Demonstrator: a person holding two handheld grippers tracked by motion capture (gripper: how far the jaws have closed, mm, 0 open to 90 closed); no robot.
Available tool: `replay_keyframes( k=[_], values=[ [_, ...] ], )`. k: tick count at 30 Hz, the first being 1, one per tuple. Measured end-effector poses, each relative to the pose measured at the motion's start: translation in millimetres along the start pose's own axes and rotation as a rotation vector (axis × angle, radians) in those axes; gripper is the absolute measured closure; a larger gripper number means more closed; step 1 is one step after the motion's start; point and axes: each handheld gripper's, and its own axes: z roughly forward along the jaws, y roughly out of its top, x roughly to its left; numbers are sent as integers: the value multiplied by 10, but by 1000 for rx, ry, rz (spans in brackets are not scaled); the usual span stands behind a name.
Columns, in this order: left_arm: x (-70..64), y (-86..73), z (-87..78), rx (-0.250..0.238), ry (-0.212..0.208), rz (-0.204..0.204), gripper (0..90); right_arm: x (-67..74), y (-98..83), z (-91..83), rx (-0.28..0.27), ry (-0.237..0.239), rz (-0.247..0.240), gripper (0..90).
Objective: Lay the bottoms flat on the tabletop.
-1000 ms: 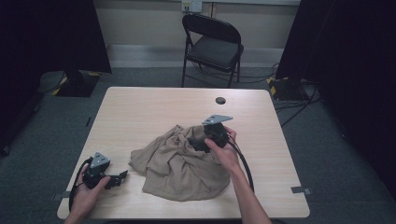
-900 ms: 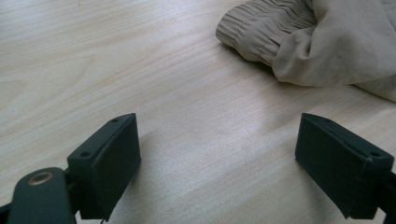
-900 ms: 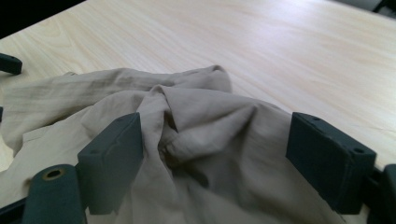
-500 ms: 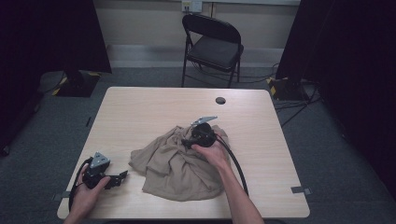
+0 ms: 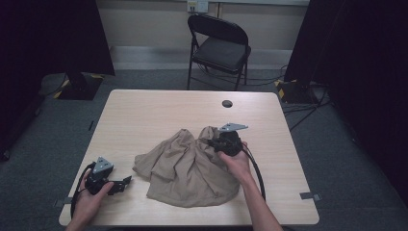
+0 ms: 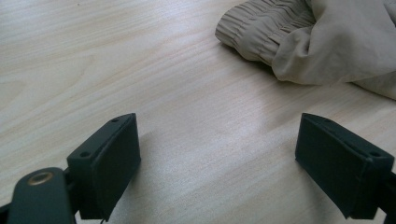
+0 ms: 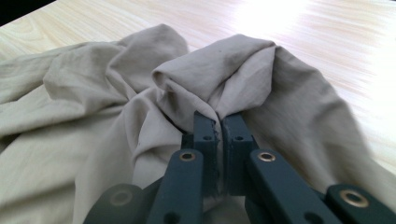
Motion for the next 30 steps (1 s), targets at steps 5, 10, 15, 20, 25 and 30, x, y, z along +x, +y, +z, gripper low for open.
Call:
replay_keyframes(
  k=[5,10,15,20,25,30],
  values=[
    [0,0,0,0,0,0,133,-106,-161,-222,-21,-26,39,866],
    [0,0,0,0,0,0,132,-196,-359,-469,-19,-67,54,867],
    [0,0,0,0,0,0,133,-218,-477,-694,-18,-94,41,867],
    [-1,0,1,0,-1,-1,133,-233,-789,-980,-9,-132,61,867],
    [-1,0,1,0,-1,-1,133,-269,-1025,-1085,17,-158,82,867],
    [1,0,-1,0,0,1,133,-349,-1278,-1117,62,-183,116,866]
  ],
)
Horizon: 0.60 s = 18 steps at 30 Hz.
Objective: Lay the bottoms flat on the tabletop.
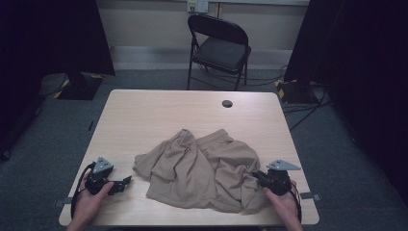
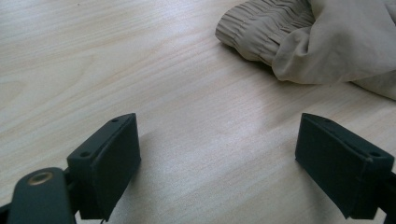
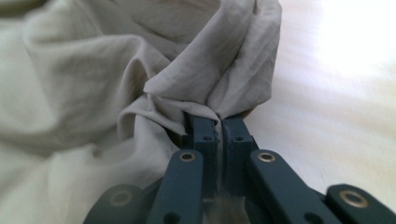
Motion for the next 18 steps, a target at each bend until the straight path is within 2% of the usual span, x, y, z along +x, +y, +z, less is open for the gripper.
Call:
replay_keyframes(
  k=[2,5,6,8,9,10,11,12,13,14,17,18],
  values=[
    [0,0,0,0,-1,-1,133,-44,-78,39,19,-15,3,864],
    [0,0,0,0,0,0,133,-66,-99,59,9,-9,11,858],
    [0,0,0,0,-1,-1,133,-55,-97,62,8,-25,-4,836],
    [0,0,-1,2,0,-1,133,-51,-92,55,13,-48,-18,736],
    [1,0,0,-2,0,-2,134,-63,-92,50,13,-44,-10,656],
    [1,0,0,-2,0,-2,135,-63,-92,50,13,-44,-10,656],
    [1,-1,-1,-2,0,-3,135,-78,-91,41,8,-37,-4,602],
    [8,-6,-10,-3,4,-3,154,-110,-77,1,-9,-23,22,516],
    [8,-6,-10,-3,4,-3,161,-110,-77,1,-9,-23,22,516],
    [11,-2,-12,-2,2,-6,162,-132,-44,-59,-33,-25,50,435],
    [12,22,-10,13,4,-5,172,-135,3,-116,-58,-22,57,390],
    [18,44,-4,8,-30,-15,178,-125,61,-160,-81,-23,64,362]
  ],
)
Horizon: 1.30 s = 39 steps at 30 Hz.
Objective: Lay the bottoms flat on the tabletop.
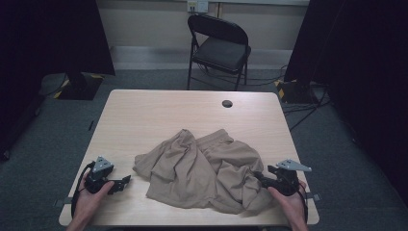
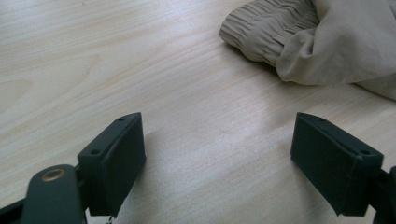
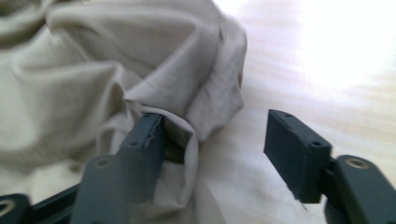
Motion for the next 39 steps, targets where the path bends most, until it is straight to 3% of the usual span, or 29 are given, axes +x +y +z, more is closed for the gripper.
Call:
replay_keyframes(
  k=[3,5,6,9,11,13,14,15,16,17,18,21,22,24,26,28,30,31,32,36,37,38,39],
  values=[
    [-4,43,13,-2,-26,-16,179,41,136,-9,-32,8,-3,310],
    [-24,99,22,6,-35,-2,179,56,192,3,-39,9,-7,303],
    [-46,151,21,-2,-44,14,180,85,294,50,-57,31,-2,297],
    [-52,239,45,-17,-62,3,196,148,370,139,-55,47,-20,298],
    [-91,426,85,-53,-81,2,224,256,385,347,-18,60,-63,349],
    [-111,496,104,-66,-86,-8,259,267,365,425,2,65,-67,375],
    [-155,632,162,-78,-111,-3,267,281,318,556,40,57,-73,383],
    [-155,632,162,-78,-111,-3,267,281,318,556,40,57,-73,383],
    [-198,758,234,-85,-120,10,267,294,294,647,64,41,-104,379],
    [-198,758,234,-85,-120,10,274,294,294,647,64,41,-104,379],
    [-226,873,314,-100,-157,-12,281,307,291,702,85,31,-130,352],
    [-297,1040,434,-125,-204,-34,281,305,251,767,131,29,-133,282],
    [-316,1101,473,-114,-209,-9,281,297,227,787,142,36,-122,269],
    [-339,1163,518,-114,-216,1,280,302,188,790,114,26,-130,266],
    [-411,1347,675,-117,-242,-3,277,328,172,790,113,10,-148,260],
    [-440,1401,731,-114,-239,-1,267,327,167,791,109,9,-150,256],
    [-527,1524,897,-101,-267,3,267,327,166,791,109,10,-150,256],
    [-527,1524,897,-101,-267,3,267,327,166,791,109,10,-150,256],
    [-571,1568,1012,-92,-296,-6,263,328,165,792,108,12,-148,256],
    [-648,1602,1143,-80,-344,-24,290,327,165,793,108,12,-148,256],
    [-648,1602,1143,-80,-344,-24,309,327,165,793,108,12,-148,256],
    [-678,1597,1171,-61,-318,3,309,326,165,793,108,12,-149,256],
    [-682,1561,1233,-29,-318,5,387,325,166,792,106,13,-148,256]
  ],
)
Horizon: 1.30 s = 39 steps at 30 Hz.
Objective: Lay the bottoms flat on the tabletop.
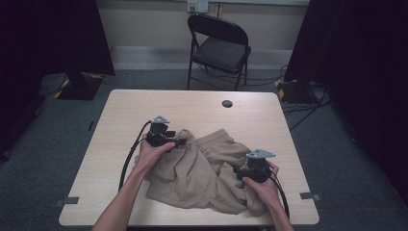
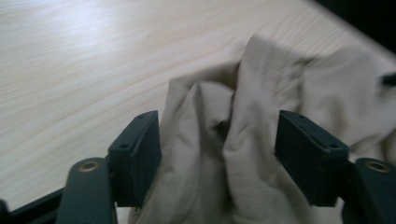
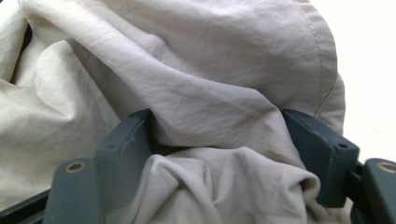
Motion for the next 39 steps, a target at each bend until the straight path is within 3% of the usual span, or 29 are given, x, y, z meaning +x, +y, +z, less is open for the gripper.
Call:
replay_keyframes(
  k=[1,2,3,4,5,7,10,12,18,19,20,21,24,25,26,27,28,30,31,32,33,35,38,39],
  values=[
    [16,-27,10,-7,-4,-13,445,0,0,-1,0,0,0,256],
    [16,-27,10,-7,-4,-13,575,0,0,2,-1,2,0,256],
    [32,-53,1,-19,-9,-35,575,0,0,2,-1,2,0,256],
    [42,-76,-12,-33,-14,-54,680,1,0,2,-1,1,0,256],
    [39,-107,-50,-40,-47,-62,802,1,0,2,-1,2,0,256],
    [10,-134,-138,-67,-69,-56,846,2,0,1,1,1,2,256],
    [-26,-157,-250,-100,-106,-54,855,2,0,1,1,0,2,256],
    [-119,-187,-426,-134,-132,-31,855,2,0,1,1,0,1,256],
    [-245,-245,-673,-144,-143,18,855,3,0,1,0,-1,3,256],
    [-313,-301,-778,-168,-190,5,855,2,0,2,-1,0,1,256],
    [-313,-301,-778,-168,-190,5,855,2,0,2,-1,0,1,256],
    [-402,-367,-866,-157,-191,40,856,1,0,2,-1,0,1,256],
    [-467,-459,-929,-145,-212,47,857,1,1,3,-1,1,3,256],
    [-527,-571,-964,-108,-223,56,857,1,1,3,-1,0,2,256],
    [-527,-571,-964,-108,-223,56,857,1,1,3,-1,0,2,256],
    [-582,-710,-974,-58,-219,84,857,2,1,3,-1,0,3,256],
    [-600,-783,-969,-38,-213,87,856,1,0,3,-1,0,2,256],
    [-594,-854,-970,-20,-211,89,856,2,0,3,-1,0,2,256],
    [-555,-990,-954,1,-211,67,856,1,1,3,-1,0,2,257],
    [-555,-990,-954,1,-211,67,856,1,1,3,-1,0,3,256],
    [-493,-1114,-931,25,-194,50,856,1,0,3,-1,0,2,256],
    [-430,-1204,-906,40,-182,31,857,0,0,3,-1,0,1,257],
    [-392,-1214,-902,46,-179,30,859,2,0,3,-1,0,2,257],
    [-346,-1209,-887,46,-156,25,858,4,-1,2,-2,-3,4,257]
  ],
)
